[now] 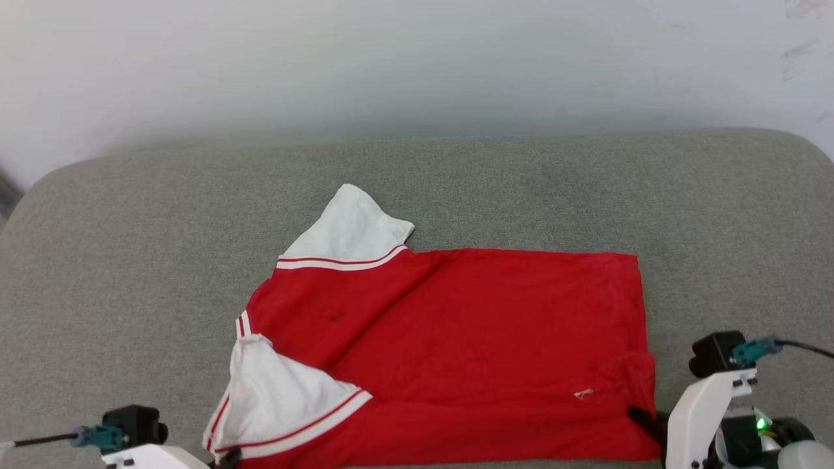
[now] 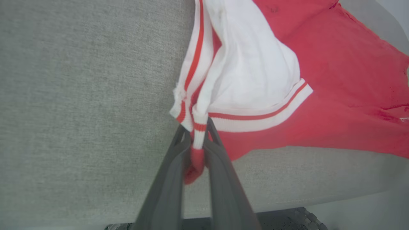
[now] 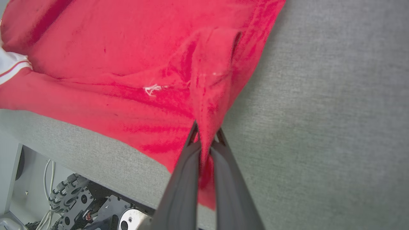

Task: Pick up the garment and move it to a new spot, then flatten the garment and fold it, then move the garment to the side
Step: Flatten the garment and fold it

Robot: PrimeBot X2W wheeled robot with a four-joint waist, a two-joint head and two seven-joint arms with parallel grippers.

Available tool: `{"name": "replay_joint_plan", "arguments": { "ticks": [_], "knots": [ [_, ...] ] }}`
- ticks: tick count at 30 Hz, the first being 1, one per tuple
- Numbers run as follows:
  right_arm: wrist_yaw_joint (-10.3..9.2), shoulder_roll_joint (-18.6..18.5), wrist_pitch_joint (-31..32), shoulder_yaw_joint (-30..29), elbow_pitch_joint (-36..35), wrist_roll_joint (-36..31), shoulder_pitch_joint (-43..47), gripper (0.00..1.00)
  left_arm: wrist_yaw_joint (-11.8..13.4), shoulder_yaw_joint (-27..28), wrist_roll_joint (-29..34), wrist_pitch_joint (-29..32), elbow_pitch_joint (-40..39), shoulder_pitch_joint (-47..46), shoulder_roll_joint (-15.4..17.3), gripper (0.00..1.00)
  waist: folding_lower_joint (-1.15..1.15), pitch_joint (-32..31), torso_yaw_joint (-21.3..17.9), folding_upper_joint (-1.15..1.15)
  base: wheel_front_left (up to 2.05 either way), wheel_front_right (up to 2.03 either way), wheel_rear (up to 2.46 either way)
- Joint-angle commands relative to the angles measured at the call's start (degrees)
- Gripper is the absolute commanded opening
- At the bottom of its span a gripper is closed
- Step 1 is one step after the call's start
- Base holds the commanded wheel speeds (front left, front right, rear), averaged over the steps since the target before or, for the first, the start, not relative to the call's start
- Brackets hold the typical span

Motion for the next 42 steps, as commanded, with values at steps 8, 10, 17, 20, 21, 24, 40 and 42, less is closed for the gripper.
{"name": "replay_joint_plan", "arguments": {
  "ticks": [8, 10, 17, 20, 21, 24, 40, 42],
  "knots": [
    [-0.02, 2.13, -7.86, -0.16, 0.68, -2.05, 3.56, 1.00, -1.54, -1.64, 0.38, -4.63, 7.23, -2.18, -3.65, 1.00, 0.00, -0.08, 0.11, 0.00, 0.00, 0.00, 0.00],
    [-0.02, 2.11, -12.67, 0.32, -0.53, -3.28, 3.41, 1.00, -1.68, -1.30, 1.16, -6.73, 7.40, -3.06, -3.95, 1.00, 0.00, -0.18, -0.10, 0.00, 0.00, 0.00, 0.00],
    [-0.01, 4.10, -30.07, -2.76, -3.92, -9.14, 2.32, 1.00, 0.35, 0.16, 6.75, -15.08, 4.36, -6.60, -3.66, 1.00, 0.00, -0.61, -1.60, 0.00, 0.00, 0.00, 0.00],
    [-0.01, 5.69, -34.45, -4.45, -5.48, -12.00, 1.52, 1.00, 0.89, -0.25, 9.93, -18.07, 2.47, -9.05, -3.07, 1.00, 0.00, -0.09, -2.64, 0.00, 0.00, 0.00, 0.00],
    [-0.01, 6.17, -35.47, -4.88, -6.31, -12.74, 1.07, 1.00, 1.02, -0.37, 11.09, -19.04, 1.94, -10.05, -2.80, 1.00, 0.00, 0.30, -3.02, 0.00, 0.00, 0.00, 0.00],
    [-0.01, 7.38, -37.03, -5.82, -8.47, -14.94, -0.30, 1.00, 1.22, -0.86, 13.88, -21.77, 1.01, -13.88, -2.66, 1.00, 0.00, 2.11, -4.23, 0.00, 0.00, 0.00, 0.00],
    [-0.01, 10.20, -39.75, -6.07, -12.23, -15.83, -11.17, 1.00, -3.33, -1.54, 14.12, -14.15, 12.15, -39.35, 2.19, 1.00, 0.00, 17.37, -12.66, 0.00, 0.00, 0.00, 0.00],
    [-0.01, 10.44, -40.33, -5.97, -11.59, -15.58, -11.83, 1.00, -5.32, -1.75, 12.46, -10.02, 14.69, -42.74, 3.60, 1.00, 0.00, 18.54, -13.56, 0.00, 0.00, 0.00, 0.00]
  ]
}}
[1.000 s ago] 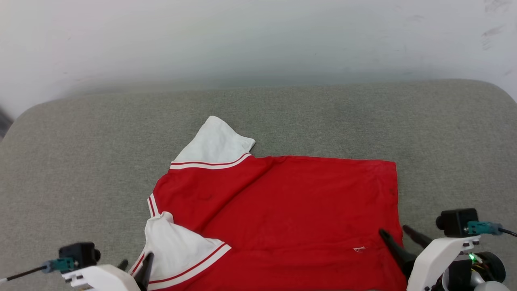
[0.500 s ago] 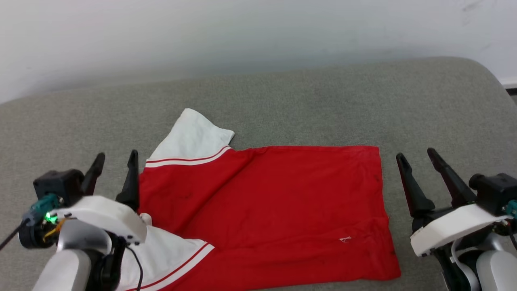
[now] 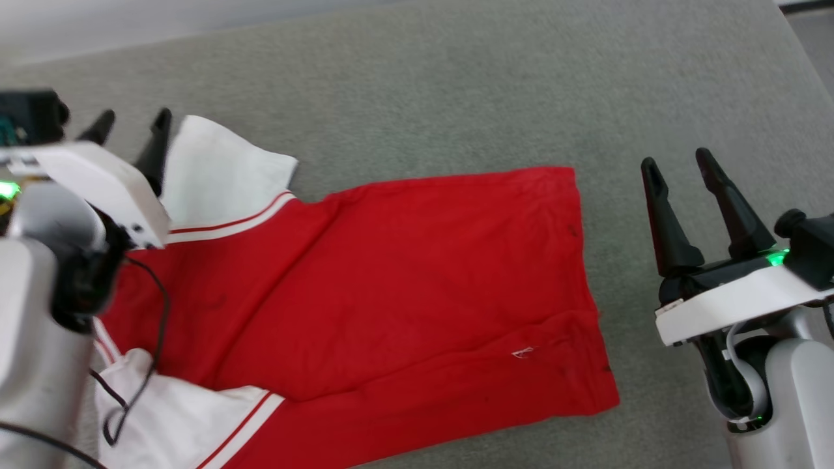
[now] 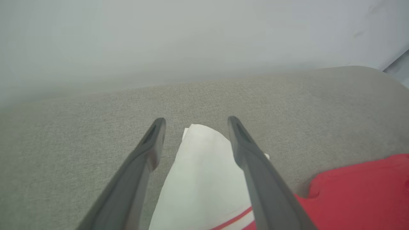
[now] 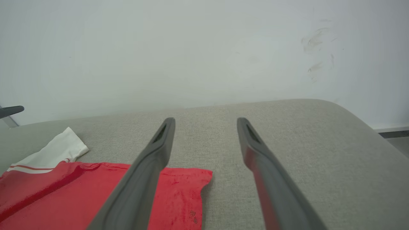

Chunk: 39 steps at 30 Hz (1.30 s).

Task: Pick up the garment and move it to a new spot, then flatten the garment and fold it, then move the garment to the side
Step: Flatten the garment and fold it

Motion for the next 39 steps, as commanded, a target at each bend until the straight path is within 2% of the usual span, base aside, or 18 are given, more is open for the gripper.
{"name": "replay_joint_plan", "arguments": {
  "ticks": [1, 7, 9, 12, 17, 22, 23, 24, 25, 29, 33, 34, 39],
  "knots": [
    [0.00, 0.56, -0.41, 0.27, 0.72, 0.38, -1.04, 1.00, -1.09, 0.15, -0.92, 2.45, 1.57, -2.68, 1.32, 1.00, -0.01, 3.02, -2.95, 0.00, 0.00, 0.00, 0.00],
    [0.00, 1.55, -2.21, 1.26, 3.58, 1.63, -1.59, 1.00, -4.54, -1.05, -5.59, 18.53, 8.21, -9.67, 6.21, 1.00, -0.01, 4.93, -5.90, 0.00, 0.00, 0.00, 0.00],
    [0.00, 1.86, -2.79, 1.73, 4.41, 1.92, -1.80, 1.00, -5.03, -1.45, -6.79, 23.63, 9.69, -11.12, 7.73, 1.00, -0.01, 5.42, -6.78, 0.00, 0.00, 0.00, 0.00],
    [0.00, 2.12, -3.52, 2.22, 5.79, 2.66, -1.87, 1.00, -4.49, -2.18, -7.78, 30.01, 10.85, -12.33, 9.37, 1.00, -0.01, 6.03, -7.89, 0.00, 0.00, 0.00, 0.00],
    [0.00, 2.36, -4.43, 3.07, 7.61, 3.84, -2.22, 1.00, -3.16, -2.80, -8.20, 35.61, 11.95, -12.83, 10.91, 1.00, -0.01, 7.38, -9.14, 0.00, 0.00, 0.00, 0.00],
    [0.00, 2.10, -4.79, 3.83, 9.38, 5.25, -2.88, 1.00, -2.12, -4.12, -8.53, 38.50, 13.28, -11.26, 10.47, 1.00, -0.01, 8.18, -9.83, 0.00, 0.00, 0.00, 0.00],
    [0.00, 1.95, -4.78, 3.90, 9.70, 5.48, -2.91, 1.00, -2.17, -4.30, -8.79, 38.52, 13.57, -10.73, 10.03, 0.86, -0.01, 8.25, -9.94, 0.00, 0.00, 0.00, 0.00],
    [0.00, 1.81, -4.78, 4.08, 10.01, 5.90, -2.95, 1.00, -2.18, -4.47, -9.06, 38.52, 13.93, -10.12, 9.63, 0.27, -0.01, 8.29, -10.01, 0.00, 0.00, 0.00, 0.00],
    [0.00, 1.65, -4.87, 4.15, 10.20, 6.38, -3.11, 1.00, -2.08, -4.47, -9.24, 38.25, 14.33, -9.60, 9.12, 0.00, -0.01, 8.30, -10.01, 0.00, 0.00, 0.00, 0.00],
    [0.00, 0.52, -4.16, 4.70, 11.08, 7.97, -3.91, 1.00, -2.28, -4.46, -10.11, 37.51, 15.90, -8.26, 7.87, 0.00, -0.01, 7.85, -9.78, 0.00, 0.00, 0.00, 0.00],
    [0.00, -0.96, -1.91, 4.61, 12.11, 10.66, -5.26, 1.00, -2.64, -4.13, -9.63, 33.88, 16.22, -9.12, 6.96, 0.00, -0.01, 7.08, -8.58, 0.00, 0.00, 0.00, 0.00],
    [0.00, -1.85, 0.42, 4.95, 13.16, 12.72, -6.19, 1.00, -2.99, -3.91, -9.04, 31.47, 16.12, -10.13, 6.95, 0.00, -0.01, 6.54, -7.76, 0.00, 0.00, 0.00, 0.00],
    [0.00, -4.71, 8.56, 6.83, 16.86, 17.01, -10.29, 1.00, -4.05, -3.71, -8.54, 26.88, 14.87, -12.35, 5.72, 0.00, -0.01, 5.12, -4.72, 0.00, 0.00, 0.00, 0.00]
  ]
}}
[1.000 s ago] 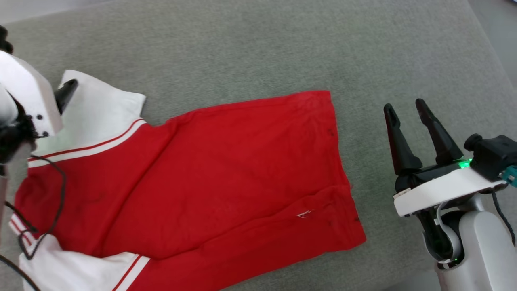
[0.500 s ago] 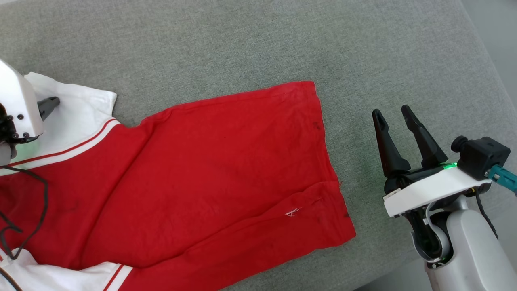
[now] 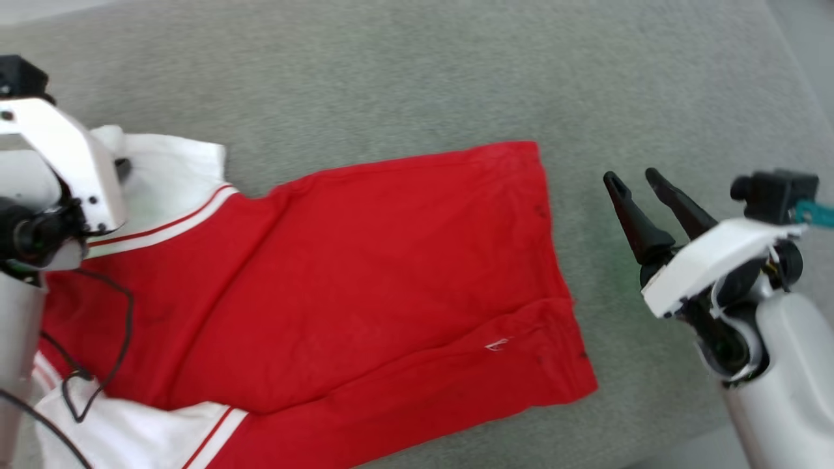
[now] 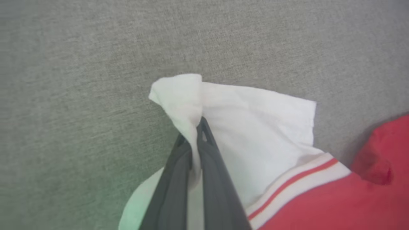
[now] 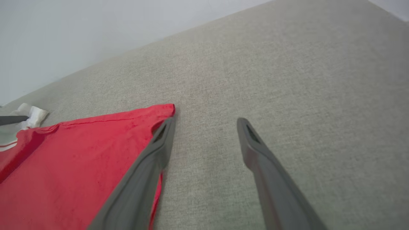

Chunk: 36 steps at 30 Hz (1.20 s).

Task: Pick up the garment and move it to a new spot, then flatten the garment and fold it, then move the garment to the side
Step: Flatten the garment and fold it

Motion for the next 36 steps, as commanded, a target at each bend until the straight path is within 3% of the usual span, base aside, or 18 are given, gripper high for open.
{"name": "replay_joint_plan", "arguments": {
  "ticks": [1, 12, 20, 21, 22, 23, 24, 36],
  "knots": [
    [0.00, -1.45, 3.59, 0.93, 1.53, 1.41, -2.49, 1.00, -0.57, -0.41, 0.31, -1.29, -0.80, -0.92, -0.76, 0.00, -0.01, -1.12, 2.35, 0.00, 0.00, 0.00, 0.00],
    [0.00, -7.75, 23.23, 5.88, 10.12, 5.84, -14.79, 1.00, -2.02, -3.03, 1.92, -6.25, -7.23, -2.58, -4.22, 0.00, -0.01, -0.05, 10.75, 0.00, 0.00, 0.00, 0.00],
    [0.00, -7.03, 33.32, 9.69, 19.86, 7.50, -18.88, 1.00, -2.62, -4.40, 2.29, -7.82, -9.15, -2.06, -5.34, 0.00, -0.01, 0.97, 13.54, 0.00, 0.00, 0.00, 0.00],
    [-0.01, -6.61, 34.49, 9.88, 21.05, 7.86, -18.91, 0.56, -2.65, -4.48, 2.21, -7.97, -9.14, -1.81, -5.43, 0.00, -0.01, 0.88, 13.73, 0.00, 0.00, 0.00, 0.00],
    [-0.01, -6.26, 35.59, 10.35, 21.86, 8.00, -18.95, 0.24, -2.68, -4.51, 2.15, -8.27, -9.22, -1.62, -5.55, 0.00, -0.01, 0.78, 13.88, 0.00, 0.00, 0.00, 0.00],
    [-0.01, -6.26, 35.59, 10.35, 21.86, 8.00, -18.95, 0.24, -2.68, -4.51, 2.15, -8.27, -9.22, -1.62, -5.55, 0.00, -0.01, 0.78, 13.88, 0.00, 0.00, 0.00, 0.00],
    [0.00, -6.28, 35.78, 10.59, 22.21, 8.00, -19.17, 0.00, -2.71, -4.54, 2.06, -8.40, -9.23, -1.39, -5.58, 0.00, -0.01, 0.67, 14.03, 0.00, 0.00, 0.00, 0.00],
    [-0.01, -10.17, 28.65, 9.82, 17.85, 7.11, -21.55, 0.00, -2.28, -1.44, 0.22, -15.35, -10.81, 4.90, -5.05, 0.00, -0.01, -4.95, 15.00, 0.00, 0.00, 0.00, 0.00]
  ]
}}
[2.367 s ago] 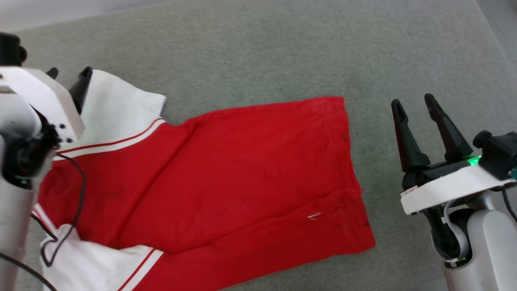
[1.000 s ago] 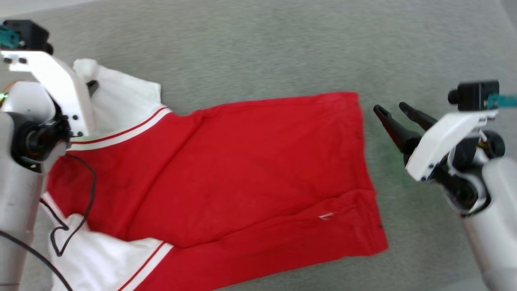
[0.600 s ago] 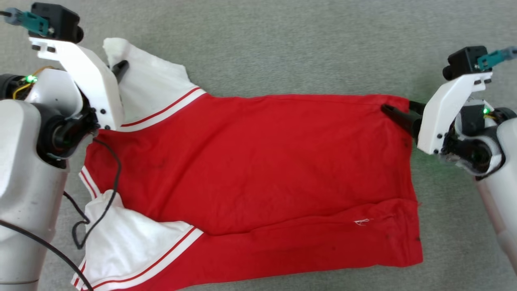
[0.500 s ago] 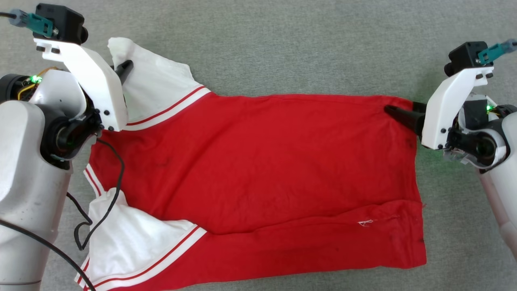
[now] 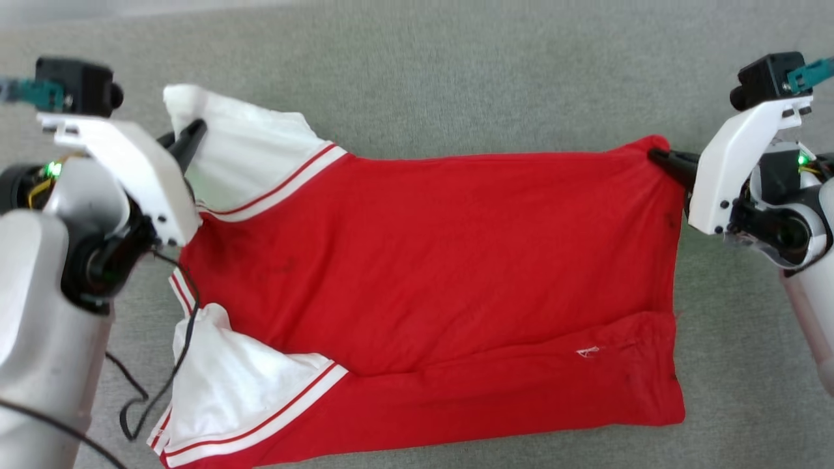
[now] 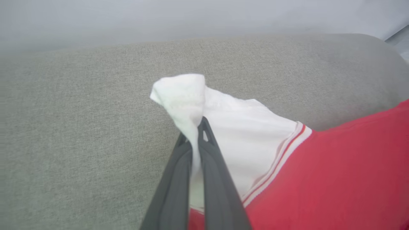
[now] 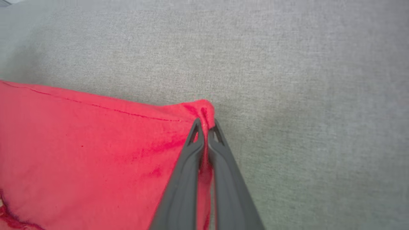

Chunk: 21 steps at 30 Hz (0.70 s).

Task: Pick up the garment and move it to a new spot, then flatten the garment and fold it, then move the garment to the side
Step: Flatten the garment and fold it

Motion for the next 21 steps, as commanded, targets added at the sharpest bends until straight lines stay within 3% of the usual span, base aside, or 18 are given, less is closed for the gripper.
{"name": "replay_joint_plan", "arguments": {
  "ticks": [1, 12, 16, 21],
  "knots": [
    [-0.02, -0.36, -0.17, -0.13, -0.68, 0.12, 1.65, 0.00, 0.51, 0.89, -0.59, -1.10, -0.66, 2.35, 0.26, 0.00, 0.00, -1.94, 0.20, 0.00, 0.00, 0.00, 0.00],
    [-0.03, -3.27, -2.38, -1.38, -10.31, -1.10, 16.82, 0.00, 7.28, 6.39, -2.64, -7.68, -11.71, 26.53, 1.00, 0.00, 0.00, -9.05, 0.62, 0.00, 0.00, 0.00, 0.00],
    [-0.03, -1.91, -4.20, -3.12, -12.21, -1.63, 23.62, 0.00, 9.45, 6.78, -3.27, -8.38, -14.29, 35.43, 0.20, 0.00, 0.00, -10.60, 0.91, 0.00, 0.00, 0.00, 0.00],
    [-0.03, 0.26, -5.87, -5.50, -12.66, -2.70, 30.80, 0.00, 10.34, 5.12, -4.72, -8.23, -13.89, 42.50, -2.34, 0.00, 0.00, -11.64, 1.25, 0.00, 0.00, 0.00, 0.00]
  ]
}}
